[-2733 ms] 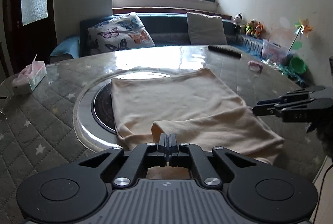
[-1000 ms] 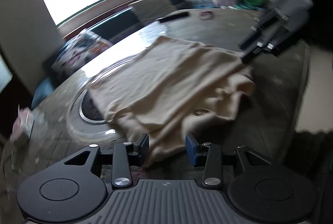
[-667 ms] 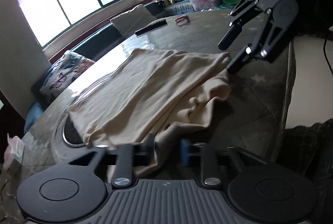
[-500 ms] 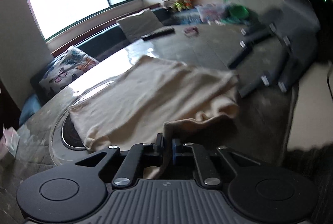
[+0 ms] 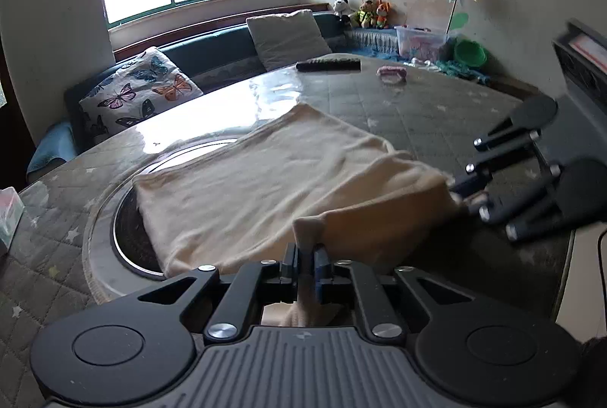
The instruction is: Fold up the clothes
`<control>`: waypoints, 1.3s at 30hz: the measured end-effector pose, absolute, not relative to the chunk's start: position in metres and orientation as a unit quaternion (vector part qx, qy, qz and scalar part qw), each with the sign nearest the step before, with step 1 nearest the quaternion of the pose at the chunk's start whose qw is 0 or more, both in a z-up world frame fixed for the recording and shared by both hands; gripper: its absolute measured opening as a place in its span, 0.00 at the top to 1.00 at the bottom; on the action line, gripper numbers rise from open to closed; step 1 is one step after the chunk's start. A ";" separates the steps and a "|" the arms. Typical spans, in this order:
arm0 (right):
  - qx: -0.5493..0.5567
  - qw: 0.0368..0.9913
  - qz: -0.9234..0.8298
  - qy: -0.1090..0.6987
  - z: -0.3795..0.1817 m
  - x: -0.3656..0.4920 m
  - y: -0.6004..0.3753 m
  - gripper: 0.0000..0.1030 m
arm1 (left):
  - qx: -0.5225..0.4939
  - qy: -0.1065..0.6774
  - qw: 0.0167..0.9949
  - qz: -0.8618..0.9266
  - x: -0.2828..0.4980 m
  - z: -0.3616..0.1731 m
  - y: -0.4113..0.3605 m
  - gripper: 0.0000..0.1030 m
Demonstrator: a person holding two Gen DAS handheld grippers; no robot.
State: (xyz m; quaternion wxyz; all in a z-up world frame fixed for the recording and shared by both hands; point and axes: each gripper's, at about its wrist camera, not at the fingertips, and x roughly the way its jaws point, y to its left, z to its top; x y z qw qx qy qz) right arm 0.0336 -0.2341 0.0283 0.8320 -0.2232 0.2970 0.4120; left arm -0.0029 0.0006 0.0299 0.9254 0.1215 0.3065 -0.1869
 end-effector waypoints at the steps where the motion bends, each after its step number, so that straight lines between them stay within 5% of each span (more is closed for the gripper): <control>1: -0.212 0.833 0.409 0.305 0.029 0.037 -0.235 0.82 | 0.128 0.306 0.925 -0.184 -0.007 0.030 0.000 0.86; 5: -0.164 0.840 0.408 0.319 0.039 0.048 -0.241 0.90 | 0.162 0.303 0.922 -0.178 -0.025 0.027 0.000 0.81; 7: -0.145 0.843 0.408 0.321 0.045 0.053 -0.243 0.92 | 0.170 0.305 0.921 -0.172 -0.034 0.023 0.000 0.69; 15: -0.122 0.854 0.399 0.312 0.057 0.059 -0.241 0.93 | 0.224 0.298 0.916 -0.150 -0.053 0.005 -0.003 0.63; 17: -0.120 0.856 0.397 0.309 0.058 0.058 -0.241 0.93 | 0.239 0.292 0.914 -0.146 -0.055 0.001 -0.003 0.65; 19: -0.116 0.859 0.394 0.306 0.059 0.057 -0.241 0.94 | 0.247 0.289 0.915 -0.138 -0.054 -0.001 -0.001 0.88; 21: -0.112 0.862 0.392 0.303 0.058 0.054 -0.242 0.94 | 0.232 0.287 0.918 -0.141 -0.055 0.003 0.003 0.90; 33: -0.103 0.862 0.416 0.272 0.095 -0.002 -0.276 0.95 | 0.181 0.246 0.935 -0.181 -0.118 0.070 0.008 0.91; 39: -0.095 0.870 0.407 0.261 0.112 -0.008 -0.281 0.95 | 0.156 0.234 0.947 -0.155 -0.090 0.082 0.008 0.91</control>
